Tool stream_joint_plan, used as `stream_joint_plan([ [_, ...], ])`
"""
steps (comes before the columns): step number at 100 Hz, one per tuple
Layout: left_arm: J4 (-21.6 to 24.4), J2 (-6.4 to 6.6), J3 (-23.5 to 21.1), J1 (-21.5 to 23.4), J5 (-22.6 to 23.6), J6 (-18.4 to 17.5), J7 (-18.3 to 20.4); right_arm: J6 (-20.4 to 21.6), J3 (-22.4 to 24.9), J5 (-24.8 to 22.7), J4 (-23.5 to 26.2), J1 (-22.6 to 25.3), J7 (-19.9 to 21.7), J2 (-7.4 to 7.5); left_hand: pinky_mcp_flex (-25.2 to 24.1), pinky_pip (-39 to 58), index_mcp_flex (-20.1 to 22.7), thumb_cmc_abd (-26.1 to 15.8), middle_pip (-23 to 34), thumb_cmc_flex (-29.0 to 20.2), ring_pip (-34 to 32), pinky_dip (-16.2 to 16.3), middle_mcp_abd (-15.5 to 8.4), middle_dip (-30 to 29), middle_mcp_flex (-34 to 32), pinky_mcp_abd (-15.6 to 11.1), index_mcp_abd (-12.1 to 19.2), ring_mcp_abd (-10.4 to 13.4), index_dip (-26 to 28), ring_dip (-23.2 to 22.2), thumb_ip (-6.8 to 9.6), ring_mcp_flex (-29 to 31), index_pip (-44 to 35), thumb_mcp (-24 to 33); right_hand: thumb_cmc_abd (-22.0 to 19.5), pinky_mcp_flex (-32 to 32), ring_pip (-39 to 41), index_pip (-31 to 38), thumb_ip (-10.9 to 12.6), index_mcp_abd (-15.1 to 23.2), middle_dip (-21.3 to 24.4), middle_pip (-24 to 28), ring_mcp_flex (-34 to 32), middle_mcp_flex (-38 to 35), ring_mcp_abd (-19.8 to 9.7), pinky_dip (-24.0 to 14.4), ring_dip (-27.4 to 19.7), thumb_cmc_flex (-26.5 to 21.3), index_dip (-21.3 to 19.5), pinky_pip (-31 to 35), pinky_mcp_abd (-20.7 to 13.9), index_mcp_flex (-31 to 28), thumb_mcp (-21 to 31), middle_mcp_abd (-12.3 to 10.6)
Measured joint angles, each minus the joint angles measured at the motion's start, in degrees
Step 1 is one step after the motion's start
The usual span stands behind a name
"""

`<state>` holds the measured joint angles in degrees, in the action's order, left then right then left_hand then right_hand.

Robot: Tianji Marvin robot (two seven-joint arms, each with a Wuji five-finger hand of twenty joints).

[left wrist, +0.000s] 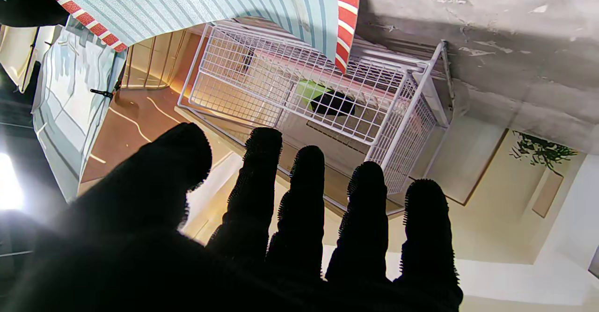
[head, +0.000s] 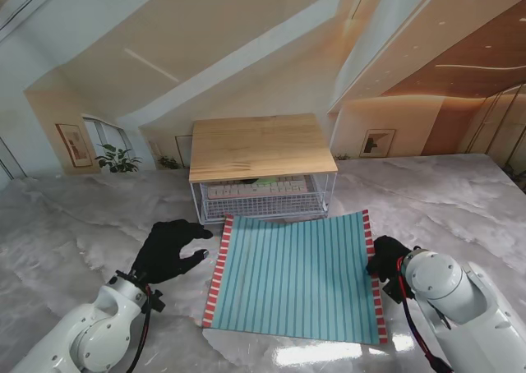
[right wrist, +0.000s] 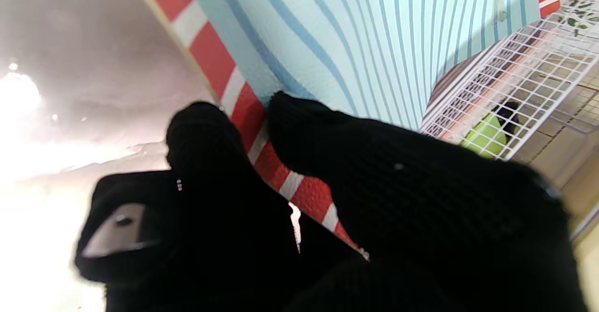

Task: Unroll the mouse pad and set up the keyboard and mouse from the tabletop organizer

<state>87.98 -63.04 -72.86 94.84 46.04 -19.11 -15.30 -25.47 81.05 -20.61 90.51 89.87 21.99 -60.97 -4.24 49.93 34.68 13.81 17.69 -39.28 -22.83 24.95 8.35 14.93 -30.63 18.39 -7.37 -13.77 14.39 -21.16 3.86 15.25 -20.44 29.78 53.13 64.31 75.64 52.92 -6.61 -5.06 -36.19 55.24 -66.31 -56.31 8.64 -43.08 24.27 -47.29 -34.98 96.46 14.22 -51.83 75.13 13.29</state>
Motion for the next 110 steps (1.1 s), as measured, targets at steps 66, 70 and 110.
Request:
stream_joint_plan([
  [66,-0.04,-0.26,1.52,-0.90,-1.86,2.01,0.77,-3.90,-3.10,-5.23,-6.81,-5.66,-14.50,-1.68,-0.06,-0.23,0.00,0.01,0.00,1.18,0.34,-0.55,0.02,0.01,0.00,-0.01,-0.12,0.00,0.00,0.00,0.00,0.00,-0.01,0.07,-0.03,0.00,0.85,-0.13,0.04,0.49,0.10,-0.01,0.00,0.00,0.00,0.02,1.13,0.00,0.33,0.00,0.00,0.00,0.02,0.00],
  [70,-0.04,-0.28,1.52,-0.91,-1.94,2.05,0.82,-3.87,-3.43,-5.55,-7.22,-5.75,-15.51,-1.94,-0.06,-0.23,0.00,0.01,0.00,1.18,0.35,-0.55,0.02,0.01,0.00,-0.01,-0.12,0.00,0.00,0.00,0.00,0.00,-0.01,0.07,-0.03,0.00,0.86,-0.13,0.04,0.50,0.38,-0.01,0.00,0.00,0.00,0.03,1.41,0.00,0.33,0.00,0.00,0.00,0.02,0.00],
  [110,-0.04,-0.35,1.28,-0.74,-1.98,2.19,0.81,-3.36,-5.50,-8.19,-11.15,-6.88,-22.99,-3.84,-0.06,-0.73,0.00,0.01,0.00,1.18,0.37,-0.57,0.02,0.01,0.00,-0.01,-0.15,0.00,0.00,0.00,0.00,0.00,-0.01,0.07,-0.05,0.00,0.86,-0.13,0.04,0.72,1.21,0.18,0.00,0.00,0.00,0.50,2.23,0.00,0.52,0.00,0.00,0.00,0.02,0.00],
])
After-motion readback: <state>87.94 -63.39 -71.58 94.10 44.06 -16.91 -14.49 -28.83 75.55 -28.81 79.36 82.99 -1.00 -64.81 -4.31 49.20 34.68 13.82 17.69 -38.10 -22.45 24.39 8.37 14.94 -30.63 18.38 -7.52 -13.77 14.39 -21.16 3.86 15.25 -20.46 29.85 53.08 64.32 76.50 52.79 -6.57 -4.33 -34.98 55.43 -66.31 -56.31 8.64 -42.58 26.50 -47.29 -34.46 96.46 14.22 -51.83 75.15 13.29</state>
